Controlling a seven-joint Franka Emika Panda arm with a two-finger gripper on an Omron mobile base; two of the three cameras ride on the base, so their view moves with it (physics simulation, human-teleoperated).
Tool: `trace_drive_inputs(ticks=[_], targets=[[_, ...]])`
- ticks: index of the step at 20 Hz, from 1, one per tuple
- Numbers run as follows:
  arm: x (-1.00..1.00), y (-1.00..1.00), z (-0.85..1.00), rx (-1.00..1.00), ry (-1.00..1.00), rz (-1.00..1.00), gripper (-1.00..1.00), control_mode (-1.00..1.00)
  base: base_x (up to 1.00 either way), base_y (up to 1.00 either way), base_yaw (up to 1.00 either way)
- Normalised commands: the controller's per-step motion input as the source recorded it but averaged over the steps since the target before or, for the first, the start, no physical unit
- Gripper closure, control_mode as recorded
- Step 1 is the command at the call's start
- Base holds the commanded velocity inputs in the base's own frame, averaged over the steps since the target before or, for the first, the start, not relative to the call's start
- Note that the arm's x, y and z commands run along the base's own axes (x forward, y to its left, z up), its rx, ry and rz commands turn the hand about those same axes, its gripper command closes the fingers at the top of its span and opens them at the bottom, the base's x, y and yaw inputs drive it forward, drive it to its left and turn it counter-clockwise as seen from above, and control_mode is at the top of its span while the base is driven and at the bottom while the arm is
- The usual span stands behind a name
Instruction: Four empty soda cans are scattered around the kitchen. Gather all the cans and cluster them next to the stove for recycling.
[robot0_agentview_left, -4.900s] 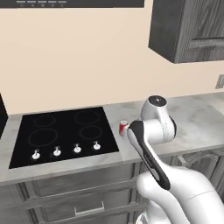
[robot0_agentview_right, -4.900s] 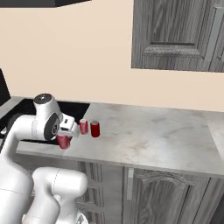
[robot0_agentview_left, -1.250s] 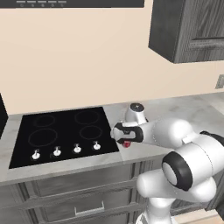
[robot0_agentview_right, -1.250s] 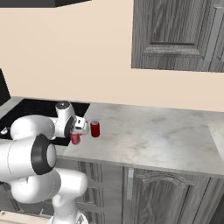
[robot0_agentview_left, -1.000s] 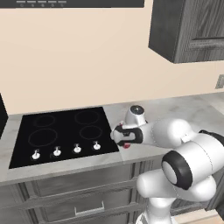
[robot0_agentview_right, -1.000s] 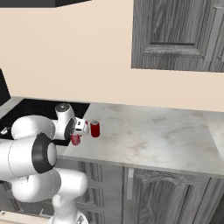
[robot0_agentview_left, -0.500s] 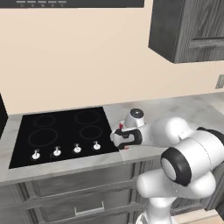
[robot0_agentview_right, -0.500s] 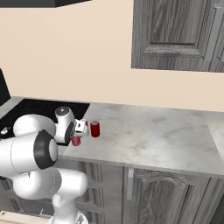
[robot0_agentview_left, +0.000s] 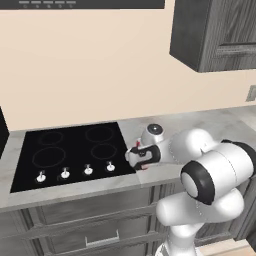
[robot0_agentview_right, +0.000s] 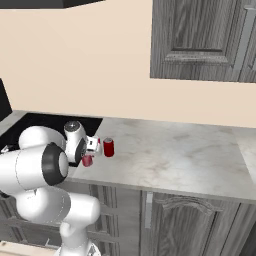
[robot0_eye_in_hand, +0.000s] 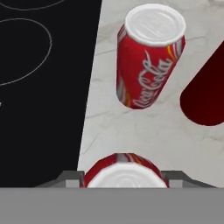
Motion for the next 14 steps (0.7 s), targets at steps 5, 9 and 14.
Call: trace_drive_inputs(ticks=[5, 9, 14], targets=[[0.00, -0.15, -0.24, 0.00, -0.01, 0.00, -1.00, -1.00, 0.00, 0.00, 0.00], [-0.01, -0.13, -0.16, 0.00, -0.04, 0.00, -1.00, -1.00, 0.00, 0.00, 0.00], [-0.05, -0.01, -0.07, 0.00, -0.09, 0.00, -1.00, -1.00, 0.00, 0.00, 0.00]])
